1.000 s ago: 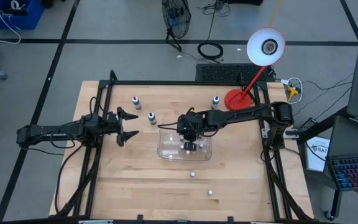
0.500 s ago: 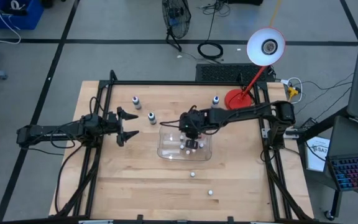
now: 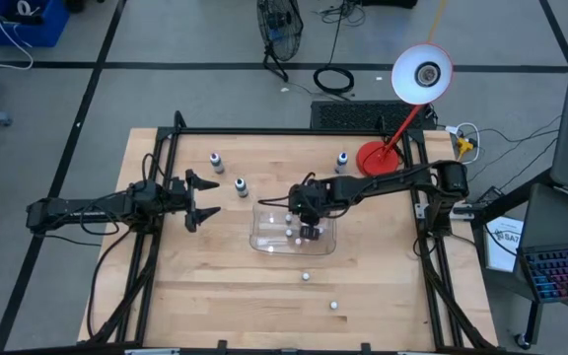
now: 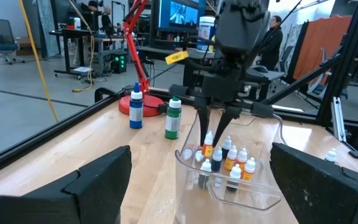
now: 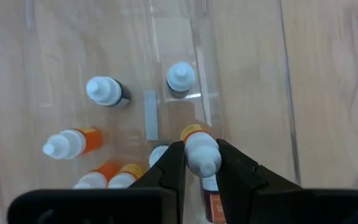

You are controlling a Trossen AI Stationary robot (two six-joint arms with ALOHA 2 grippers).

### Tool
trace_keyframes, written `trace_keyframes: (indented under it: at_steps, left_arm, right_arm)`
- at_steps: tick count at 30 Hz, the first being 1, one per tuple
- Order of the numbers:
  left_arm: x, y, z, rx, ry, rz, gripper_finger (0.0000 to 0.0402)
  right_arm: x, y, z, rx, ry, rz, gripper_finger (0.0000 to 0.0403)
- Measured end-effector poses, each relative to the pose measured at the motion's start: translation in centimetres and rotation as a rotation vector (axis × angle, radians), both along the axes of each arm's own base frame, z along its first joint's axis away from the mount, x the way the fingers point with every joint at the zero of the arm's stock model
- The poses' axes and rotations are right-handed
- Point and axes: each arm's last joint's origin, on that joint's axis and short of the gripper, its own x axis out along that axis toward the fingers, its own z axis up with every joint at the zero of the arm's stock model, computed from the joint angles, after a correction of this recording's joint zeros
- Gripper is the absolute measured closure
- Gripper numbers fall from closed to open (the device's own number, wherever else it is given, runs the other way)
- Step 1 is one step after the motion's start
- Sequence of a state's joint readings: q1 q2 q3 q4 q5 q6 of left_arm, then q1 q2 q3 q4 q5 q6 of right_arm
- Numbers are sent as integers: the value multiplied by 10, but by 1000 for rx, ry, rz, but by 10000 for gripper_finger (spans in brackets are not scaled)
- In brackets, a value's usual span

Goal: Pick & Place food coloring
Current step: Put the orange food coloring bottle into the transparent bin, then put the small black food coloring bottle into the transparent bin

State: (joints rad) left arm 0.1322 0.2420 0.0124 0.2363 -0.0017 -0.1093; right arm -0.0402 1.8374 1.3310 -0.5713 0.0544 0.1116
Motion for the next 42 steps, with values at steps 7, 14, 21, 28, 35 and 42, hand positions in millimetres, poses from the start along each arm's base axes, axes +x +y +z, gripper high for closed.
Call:
trace_keyframes:
  at_steps: [7,14,21,28,35,42]
  left_arm:
    - [0,0,0,0,0,0,23]
    - [0,0,0,0,0,0,23]
    - [0,0,0,0,0,0,23]
    - [0,0,0,0,0,0,23]
    - [0,0,0,0,0,0,23]
    - [0,0,0,0,0,0,23]
  right_arm:
    - [-3,0,-9,6,-6,-6,349]
    - [-8,1,-20,16,8,-16,349]
    - [-8,1,-20,20,-4,-28,349]
    - [-8,0,-20,29,-7,-56,265]
    - [-4,0,-17,27,-54,-54,234]
    - [-9,0,13,24,-163,-53,247]
